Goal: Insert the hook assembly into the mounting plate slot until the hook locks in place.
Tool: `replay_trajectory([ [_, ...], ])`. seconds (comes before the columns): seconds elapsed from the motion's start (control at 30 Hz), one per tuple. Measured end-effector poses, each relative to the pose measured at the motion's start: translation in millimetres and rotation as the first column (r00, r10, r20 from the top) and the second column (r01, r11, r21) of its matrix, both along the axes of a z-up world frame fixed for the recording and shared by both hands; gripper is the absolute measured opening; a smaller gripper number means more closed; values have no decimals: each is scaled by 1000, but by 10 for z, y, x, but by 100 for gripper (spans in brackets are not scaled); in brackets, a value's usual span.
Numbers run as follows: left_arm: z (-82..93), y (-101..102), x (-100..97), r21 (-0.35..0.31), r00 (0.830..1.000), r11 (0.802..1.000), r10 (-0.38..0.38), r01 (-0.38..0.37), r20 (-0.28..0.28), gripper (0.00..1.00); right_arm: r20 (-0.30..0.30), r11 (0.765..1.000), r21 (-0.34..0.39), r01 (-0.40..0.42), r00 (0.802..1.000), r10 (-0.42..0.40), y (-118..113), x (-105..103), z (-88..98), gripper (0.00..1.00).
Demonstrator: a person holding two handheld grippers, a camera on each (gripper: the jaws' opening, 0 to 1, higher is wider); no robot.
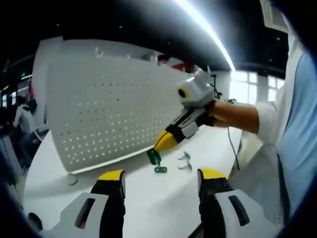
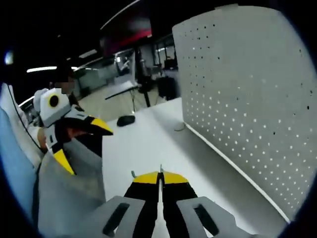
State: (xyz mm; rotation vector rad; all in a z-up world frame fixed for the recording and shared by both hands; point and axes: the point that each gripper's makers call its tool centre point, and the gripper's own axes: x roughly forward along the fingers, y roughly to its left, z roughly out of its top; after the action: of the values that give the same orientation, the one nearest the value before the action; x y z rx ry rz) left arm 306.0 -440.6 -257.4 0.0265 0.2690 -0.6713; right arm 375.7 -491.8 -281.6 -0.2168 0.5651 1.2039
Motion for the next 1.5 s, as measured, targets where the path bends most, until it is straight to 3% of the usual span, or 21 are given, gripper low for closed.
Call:
replay_trajectory([
  [0.2, 170, -61, 109, -39, 999, 999, 28, -27, 19, 48, 39, 999, 38, 4, 999, -5, 34, -41, 220, 0],
  [0.37, 190, -190, 210, -58, 999, 998, 37, -37, 1, 41, 69, 998, 68, 3, 998, -8, 73, -68, 363, 0],
  [0.5, 169, -267, 288, -68, 997, 995, 71, -72, -21, 34, 80, 996, 86, 5, 997, -12, 86, -79, 429, 0],
  [0.67, 170, -295, 395, -85, 990, 986, 138, -140, -32, 31, 89, 994, 112, 11, 996, -21, 82, -87, 517, 0],
  [0.87, 205, -330, 463, -91, 986, 982, 164, -164, -10, 21, 85, 990, 139, 20, 996, -32, 75, -70, 573, 0],
  [1.27, 176, -374, 517, -90, 988, 984, 151, -152, -26, 6, 95, 988, 153, 11, 995, -26, 88, -107, 633, 0],
  [1.5, 179, -368, 506, -62, 989, 987, 149, -149, -10, 4, 84, 987, 158, 15, 996, -29, 65, -127, 617, 0],
])
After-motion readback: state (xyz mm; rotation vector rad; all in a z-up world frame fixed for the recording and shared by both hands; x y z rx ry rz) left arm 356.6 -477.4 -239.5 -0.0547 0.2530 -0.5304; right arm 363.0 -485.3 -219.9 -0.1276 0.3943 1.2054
